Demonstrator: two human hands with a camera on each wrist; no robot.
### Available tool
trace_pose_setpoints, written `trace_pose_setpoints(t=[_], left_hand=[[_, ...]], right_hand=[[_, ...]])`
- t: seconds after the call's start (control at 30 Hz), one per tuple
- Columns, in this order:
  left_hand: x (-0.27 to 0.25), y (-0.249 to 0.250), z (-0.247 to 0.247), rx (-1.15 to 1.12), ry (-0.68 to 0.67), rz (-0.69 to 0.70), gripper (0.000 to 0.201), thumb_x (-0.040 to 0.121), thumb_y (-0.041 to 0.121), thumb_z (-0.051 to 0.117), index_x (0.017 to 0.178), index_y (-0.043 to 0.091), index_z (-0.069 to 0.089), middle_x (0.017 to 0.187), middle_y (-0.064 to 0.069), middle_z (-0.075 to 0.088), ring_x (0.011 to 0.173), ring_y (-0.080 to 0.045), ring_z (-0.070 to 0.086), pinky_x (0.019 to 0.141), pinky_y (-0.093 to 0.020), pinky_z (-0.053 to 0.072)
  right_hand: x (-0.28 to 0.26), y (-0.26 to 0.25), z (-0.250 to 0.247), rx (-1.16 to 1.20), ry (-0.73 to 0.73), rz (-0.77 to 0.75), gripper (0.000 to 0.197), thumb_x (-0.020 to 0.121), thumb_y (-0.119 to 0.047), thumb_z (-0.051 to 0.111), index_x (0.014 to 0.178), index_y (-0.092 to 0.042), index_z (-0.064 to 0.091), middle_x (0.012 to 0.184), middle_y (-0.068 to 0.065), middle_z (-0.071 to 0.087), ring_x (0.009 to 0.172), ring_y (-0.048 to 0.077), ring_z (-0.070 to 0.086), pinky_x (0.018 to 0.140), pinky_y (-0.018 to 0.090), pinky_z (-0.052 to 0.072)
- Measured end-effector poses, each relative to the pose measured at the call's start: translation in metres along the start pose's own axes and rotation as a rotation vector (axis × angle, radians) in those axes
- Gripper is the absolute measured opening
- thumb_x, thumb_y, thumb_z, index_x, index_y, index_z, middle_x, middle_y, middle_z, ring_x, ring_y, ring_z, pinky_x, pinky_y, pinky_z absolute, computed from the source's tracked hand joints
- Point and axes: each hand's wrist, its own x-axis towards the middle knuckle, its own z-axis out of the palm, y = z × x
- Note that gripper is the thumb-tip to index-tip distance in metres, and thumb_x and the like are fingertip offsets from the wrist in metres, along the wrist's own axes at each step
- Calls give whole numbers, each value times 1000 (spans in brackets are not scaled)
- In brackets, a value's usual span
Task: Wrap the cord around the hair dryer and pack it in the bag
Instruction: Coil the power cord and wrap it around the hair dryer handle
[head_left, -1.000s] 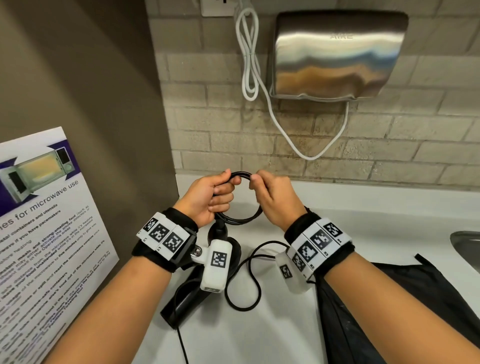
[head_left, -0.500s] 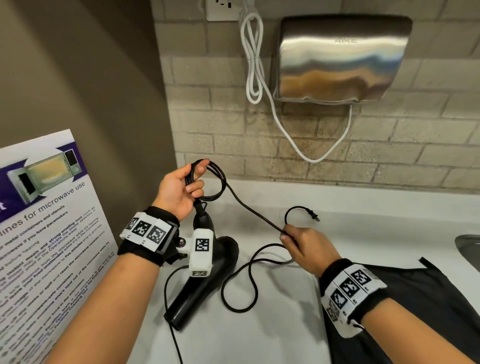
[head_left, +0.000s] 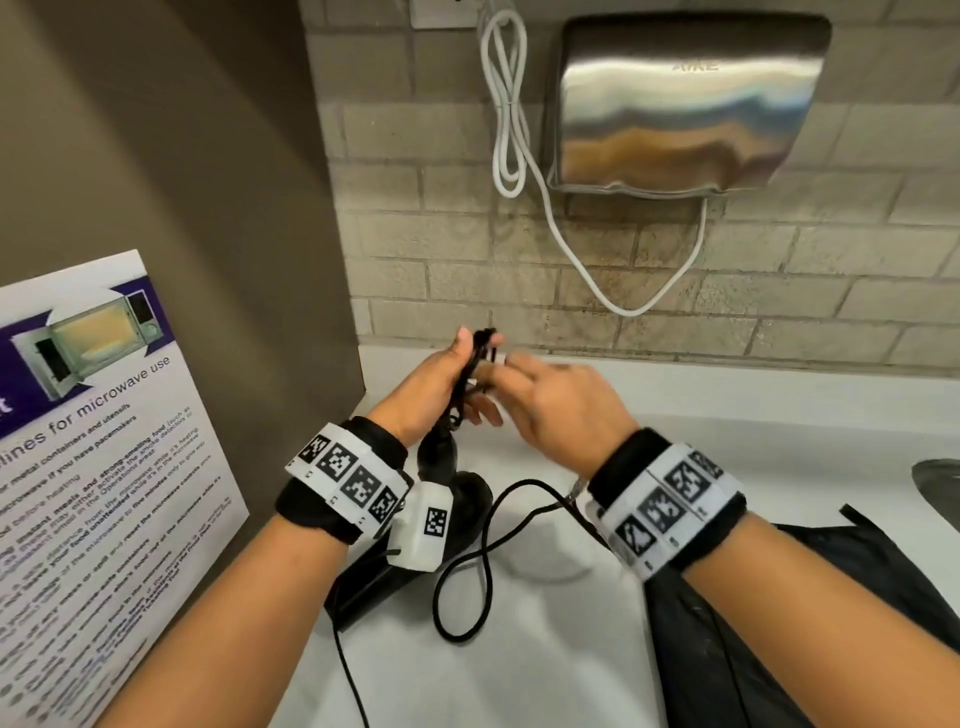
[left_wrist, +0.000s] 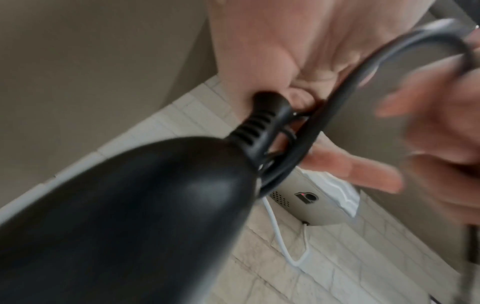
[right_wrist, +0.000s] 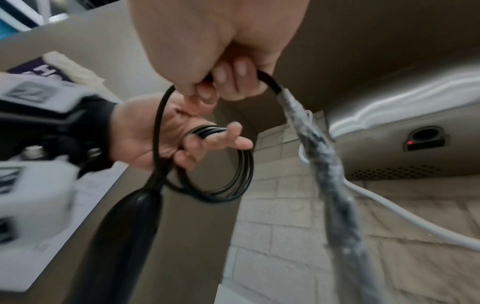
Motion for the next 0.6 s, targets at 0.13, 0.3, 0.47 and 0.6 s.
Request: trace_pose_setpoints(t=[0.13, 0.3, 0.47, 0.6], left_hand=[[-2, 2, 6, -74, -133, -36, 58, 92, 54, 20, 90, 10, 57, 39, 8, 41, 27, -4, 27, 40, -21, 27], [-3, 5, -3, -234, -49, -92, 51, 97, 37, 23, 81, 9, 63, 41, 9, 31, 29, -1, 19, 33, -17, 17], [-2, 6, -14, -314, 15, -123, 58, 97, 34, 26, 69, 11, 71, 44, 10, 32, 29, 0, 18, 34, -17, 13], [-1, 5, -14, -292, 38, -154, 59, 98, 32, 26, 64, 13, 70, 42, 10, 29, 29, 0, 18, 32, -16, 15]], right_hand=[[26, 20, 0, 306, -35, 297, 27, 93, -26, 45, 114, -13, 55, 102, 6, 60, 84, 24, 61, 70, 36, 49], [25, 28, 11, 708, -212, 346, 37, 95, -35, 33, 78, -20, 63, 72, 2, 67, 73, 25, 62, 74, 37, 47], [14, 25, 23, 1004, -214, 401, 34, 90, -36, 30, 74, -20, 55, 63, -5, 54, 62, 1, 50, 71, 16, 38], [15, 23, 20, 998, -176, 418, 33, 98, -23, 34, 71, -16, 52, 61, -4, 49, 51, -2, 44, 57, 9, 36]])
